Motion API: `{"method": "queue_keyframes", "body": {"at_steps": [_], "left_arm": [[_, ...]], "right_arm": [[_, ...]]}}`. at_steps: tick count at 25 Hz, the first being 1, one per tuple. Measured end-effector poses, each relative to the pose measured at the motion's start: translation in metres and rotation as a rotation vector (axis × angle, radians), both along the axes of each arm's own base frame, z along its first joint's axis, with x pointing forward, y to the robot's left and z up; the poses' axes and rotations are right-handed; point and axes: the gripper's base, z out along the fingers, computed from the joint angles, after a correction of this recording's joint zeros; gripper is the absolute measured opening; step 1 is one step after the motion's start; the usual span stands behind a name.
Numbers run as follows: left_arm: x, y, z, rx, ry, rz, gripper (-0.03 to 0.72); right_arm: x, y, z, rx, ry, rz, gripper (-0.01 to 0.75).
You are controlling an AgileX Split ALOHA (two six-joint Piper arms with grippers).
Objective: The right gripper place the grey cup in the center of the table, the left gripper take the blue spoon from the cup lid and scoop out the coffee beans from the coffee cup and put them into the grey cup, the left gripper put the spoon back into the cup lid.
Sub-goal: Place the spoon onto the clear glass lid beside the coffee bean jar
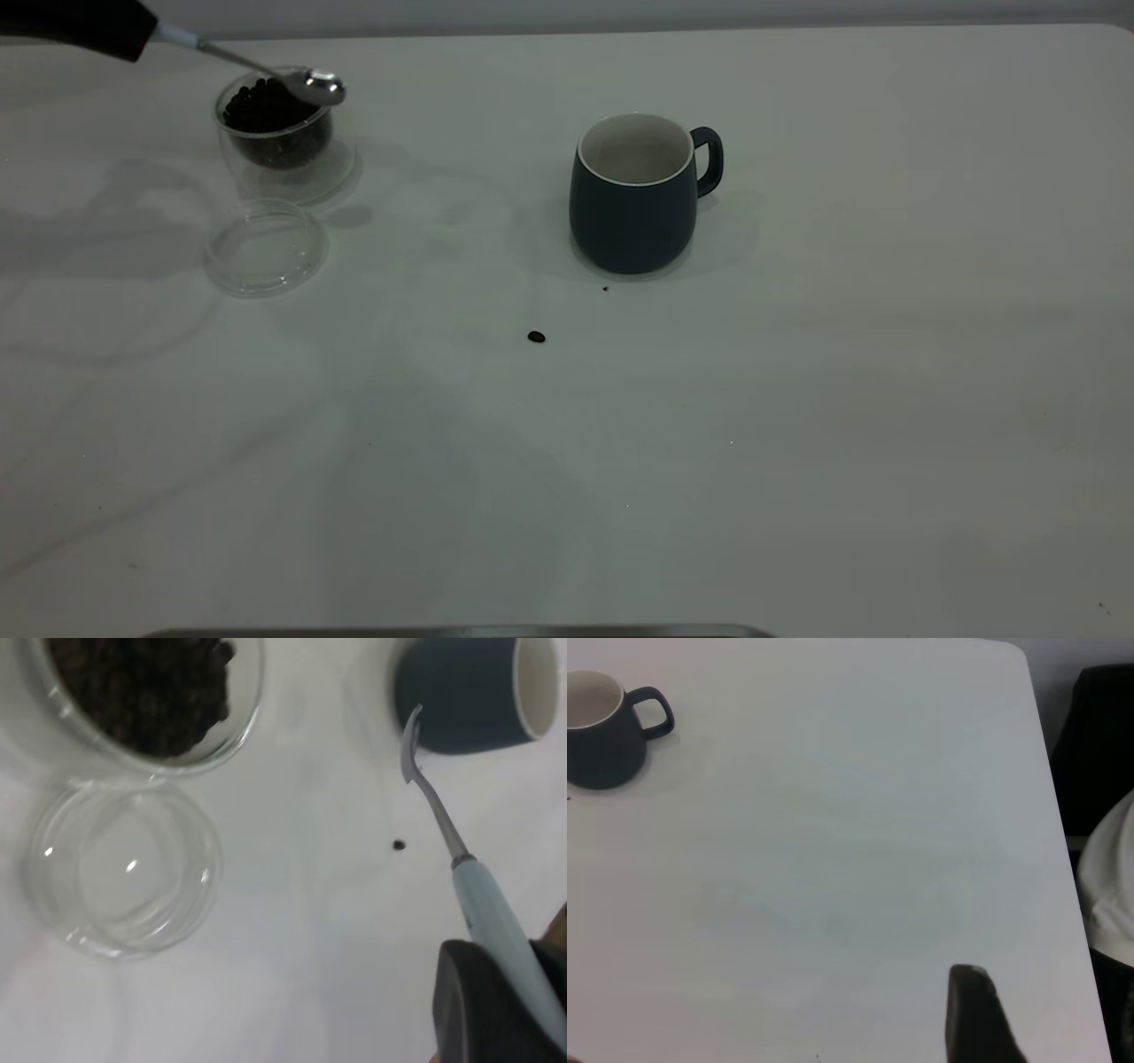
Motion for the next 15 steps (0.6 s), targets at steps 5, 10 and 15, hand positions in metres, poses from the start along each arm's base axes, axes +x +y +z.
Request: {"method": "queue_keyframes", "body": {"at_steps": [5,10,15], "left_arm": [[-0.004,0.005,-0.005,0.072,0.021,-0.044,0.131],[-0.008,0.019,-0.007,0.097,0.031,-0.031,0.131],[-0.010,0.040,-0.023,0.054,0.078,0.053,0.131]], "right_arm": [[0.000,0.000,0.000,0.000,0.000,0.000,0.363],[0.000,0.000,0.000,0.000,0.000,0.000,0.363],[0.000,0.000,0.000,0.000,0.000,0.000,0.363]]}}
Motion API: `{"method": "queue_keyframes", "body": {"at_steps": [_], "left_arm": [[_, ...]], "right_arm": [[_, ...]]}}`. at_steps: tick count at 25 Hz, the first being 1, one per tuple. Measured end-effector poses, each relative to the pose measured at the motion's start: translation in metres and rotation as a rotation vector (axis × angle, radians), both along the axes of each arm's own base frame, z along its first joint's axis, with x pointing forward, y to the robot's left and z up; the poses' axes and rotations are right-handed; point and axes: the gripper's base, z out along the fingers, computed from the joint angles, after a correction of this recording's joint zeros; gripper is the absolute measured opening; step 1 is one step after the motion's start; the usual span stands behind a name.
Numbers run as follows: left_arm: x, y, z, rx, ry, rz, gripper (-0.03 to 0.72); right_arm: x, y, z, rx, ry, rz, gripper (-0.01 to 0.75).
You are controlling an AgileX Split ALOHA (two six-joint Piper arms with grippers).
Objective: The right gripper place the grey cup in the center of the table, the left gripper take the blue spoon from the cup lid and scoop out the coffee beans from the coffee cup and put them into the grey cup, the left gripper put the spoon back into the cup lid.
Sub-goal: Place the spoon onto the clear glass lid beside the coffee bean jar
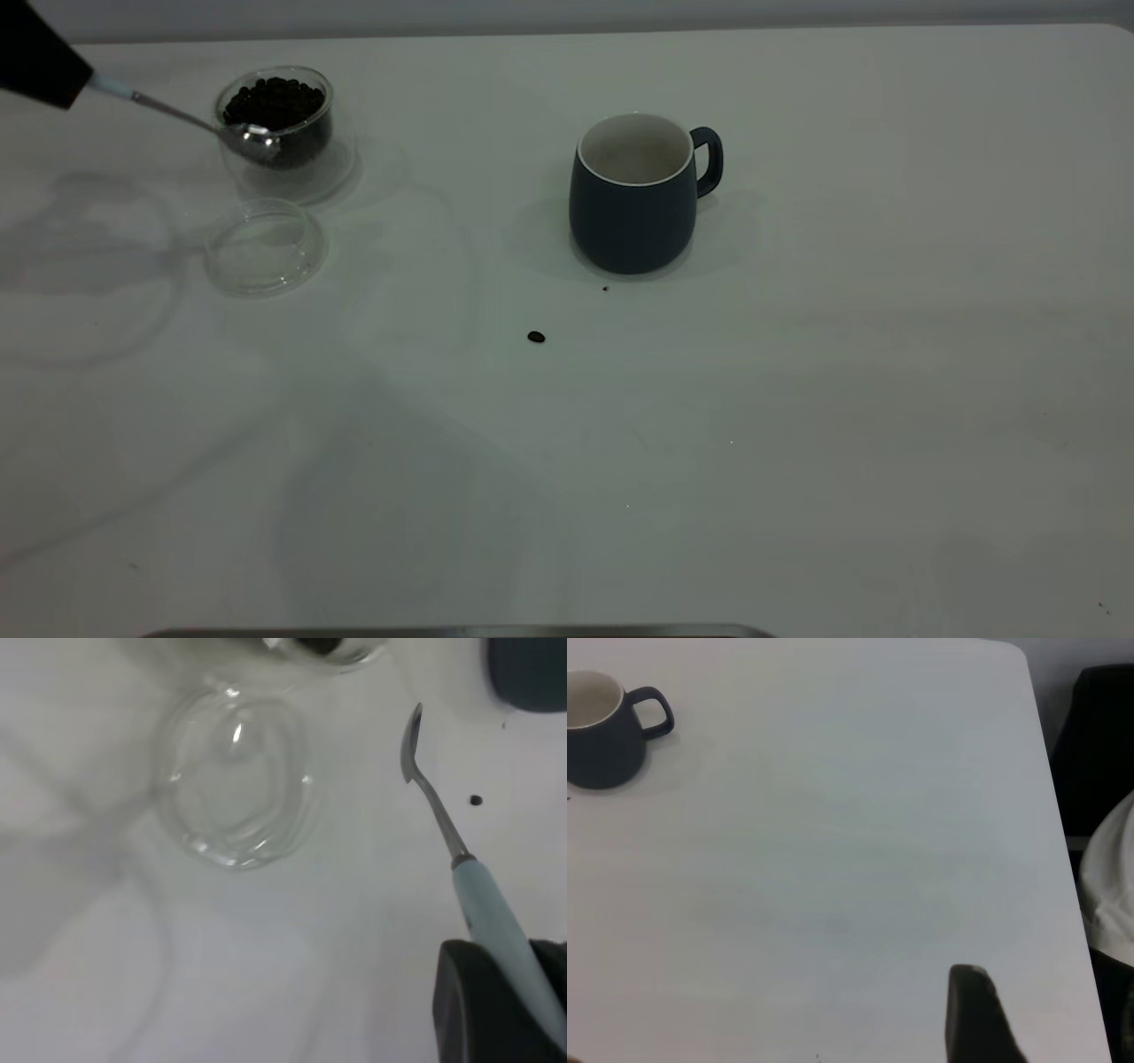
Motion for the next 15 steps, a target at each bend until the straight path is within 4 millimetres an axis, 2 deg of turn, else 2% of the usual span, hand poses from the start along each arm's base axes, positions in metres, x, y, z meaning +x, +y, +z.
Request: {"method": "queue_keyframes", "body": {"at_steps": [3,10,15], "left_arm": [[-0.002,0.005,-0.020,-0.018,0.051,0.021,0.131],[-0.006,0.004,-0.057,-0.050,0.118,0.011,0.131],[-0.007,0.004,-0.065,-0.063,0.119,0.002,0.131]], "right_arm": [[0.000,0.000,0.000,0.000,0.000,0.000,0.363],[0.000,0.000,0.000,0.000,0.000,0.000,0.363],[0.000,0.000,0.000,0.000,0.000,0.000,0.363]]}}
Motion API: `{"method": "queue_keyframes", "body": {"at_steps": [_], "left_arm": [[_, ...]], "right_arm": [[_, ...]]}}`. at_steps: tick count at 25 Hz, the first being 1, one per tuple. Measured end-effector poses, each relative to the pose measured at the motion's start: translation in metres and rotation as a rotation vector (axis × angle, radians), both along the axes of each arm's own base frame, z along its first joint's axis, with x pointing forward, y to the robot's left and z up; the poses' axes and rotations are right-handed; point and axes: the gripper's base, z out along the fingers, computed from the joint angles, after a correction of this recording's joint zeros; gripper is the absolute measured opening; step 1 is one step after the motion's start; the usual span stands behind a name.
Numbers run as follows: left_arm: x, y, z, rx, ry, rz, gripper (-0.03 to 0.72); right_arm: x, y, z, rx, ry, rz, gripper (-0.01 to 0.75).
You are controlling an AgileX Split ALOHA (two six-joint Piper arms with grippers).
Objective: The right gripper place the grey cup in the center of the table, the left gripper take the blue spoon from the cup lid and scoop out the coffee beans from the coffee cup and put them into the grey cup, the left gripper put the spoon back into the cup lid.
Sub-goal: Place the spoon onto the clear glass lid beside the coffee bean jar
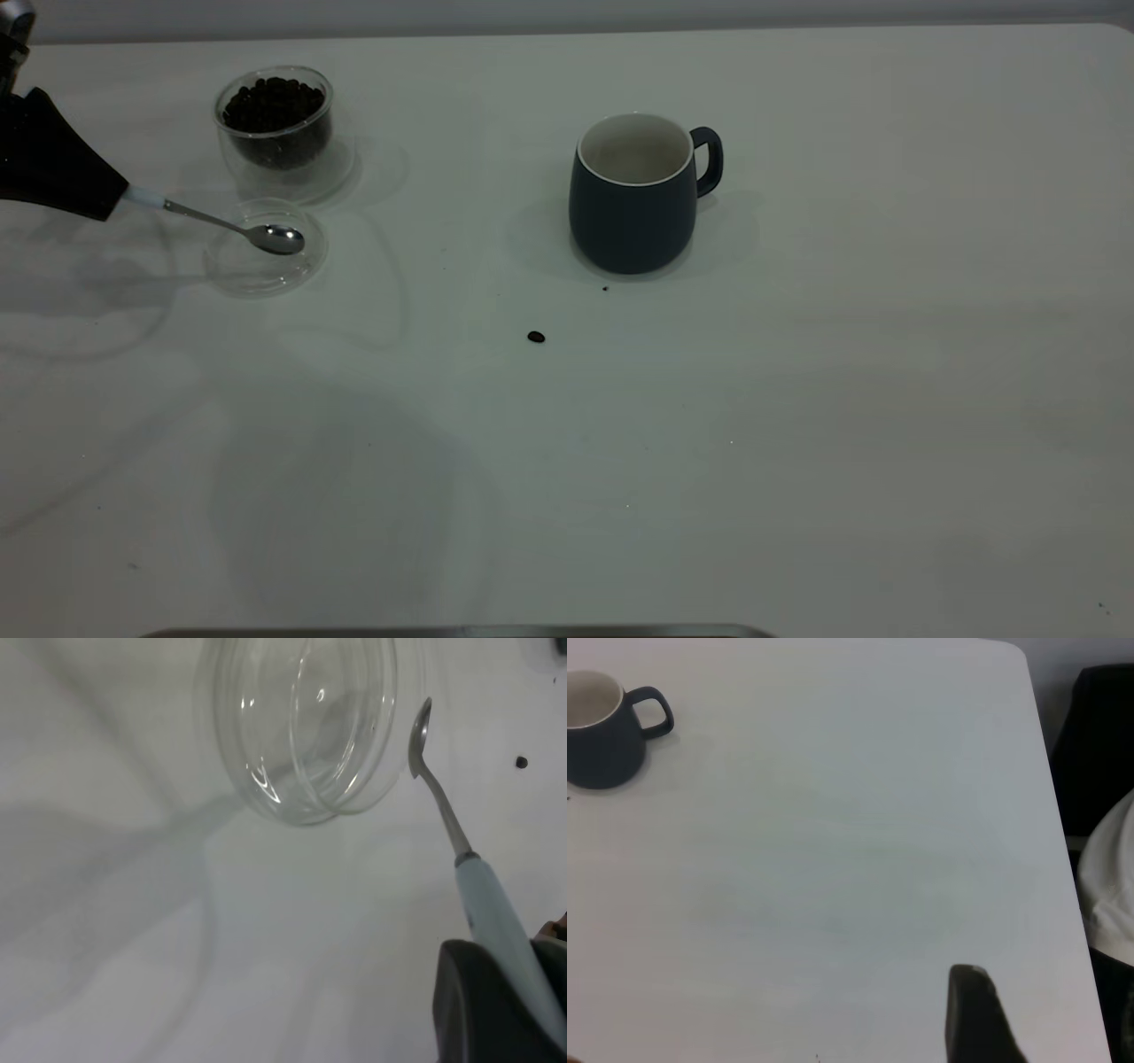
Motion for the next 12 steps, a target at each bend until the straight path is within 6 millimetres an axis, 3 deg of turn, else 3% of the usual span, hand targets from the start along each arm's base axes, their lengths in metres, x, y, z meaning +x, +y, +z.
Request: {"method": "queue_keyframes", "body": {"at_steps": [7,12], "left_arm": [[0.002,0.007,0.001,-0.045,-0.046,0.037,0.131],[-0.001,0.028,0.003,-0.069,-0.059,0.121,0.131]], "right_arm": [[0.000,0.000,0.000,0.000,0.000,0.000,0.363],[0.000,0.000,0.000,0.000,0.000,0.000,0.363]]}}
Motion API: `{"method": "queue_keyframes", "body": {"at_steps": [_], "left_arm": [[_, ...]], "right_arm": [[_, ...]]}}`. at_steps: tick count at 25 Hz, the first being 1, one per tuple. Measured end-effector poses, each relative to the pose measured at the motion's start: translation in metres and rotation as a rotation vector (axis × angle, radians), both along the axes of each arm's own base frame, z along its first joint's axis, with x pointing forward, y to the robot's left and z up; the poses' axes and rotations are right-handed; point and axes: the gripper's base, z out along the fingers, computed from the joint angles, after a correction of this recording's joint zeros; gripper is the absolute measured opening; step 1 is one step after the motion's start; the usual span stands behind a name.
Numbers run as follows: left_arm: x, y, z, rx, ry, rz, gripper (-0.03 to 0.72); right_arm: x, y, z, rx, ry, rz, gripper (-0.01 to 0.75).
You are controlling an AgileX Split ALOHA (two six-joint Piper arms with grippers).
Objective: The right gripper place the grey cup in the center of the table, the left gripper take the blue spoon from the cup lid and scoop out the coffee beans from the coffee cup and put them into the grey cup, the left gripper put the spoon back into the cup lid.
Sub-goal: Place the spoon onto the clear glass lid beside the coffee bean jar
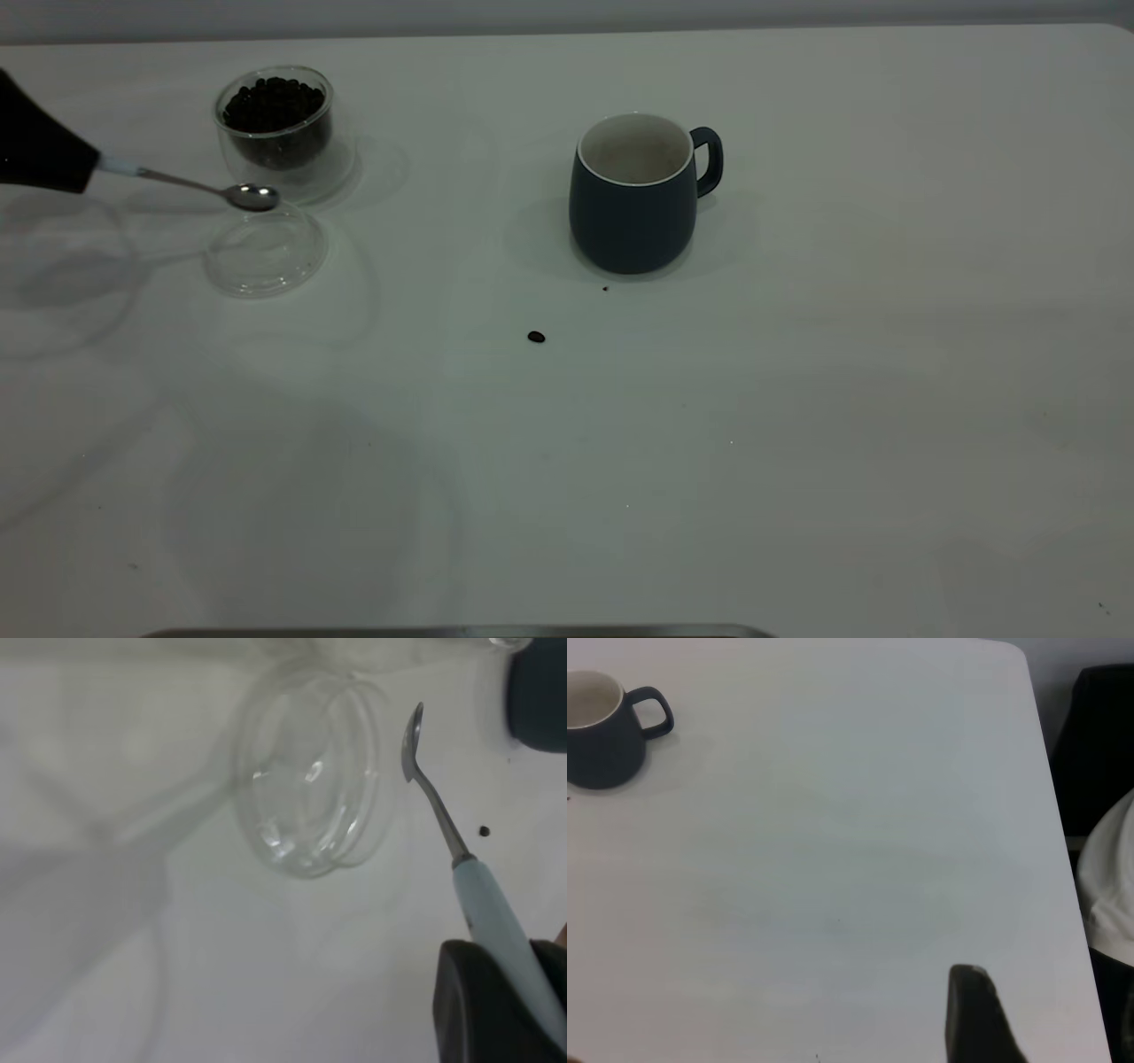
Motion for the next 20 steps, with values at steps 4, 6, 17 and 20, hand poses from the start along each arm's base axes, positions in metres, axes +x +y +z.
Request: {"method": "queue_keyframes", "body": {"at_steps": [4,6,17,20], "left_arm": [[-0.004,0.005,-0.003,0.036,0.027,-0.019,0.131],[-0.005,0.005,-0.003,0.037,0.028,-0.019,0.131],[0.001,-0.008,-0.001,0.018,0.019,-0.031,0.131],[0.003,-0.018,-0.002,0.021,0.020,-0.057,0.131]], "right_arm": [[0.000,0.000,0.000,0.000,0.000,0.000,0.363],[0.000,0.000,0.000,0.000,0.000,0.000,0.363],[0.000,0.000,0.000,0.000,0.000,0.000,0.363],[0.000,0.000,0.000,0.000,0.000,0.000,0.363]]}}
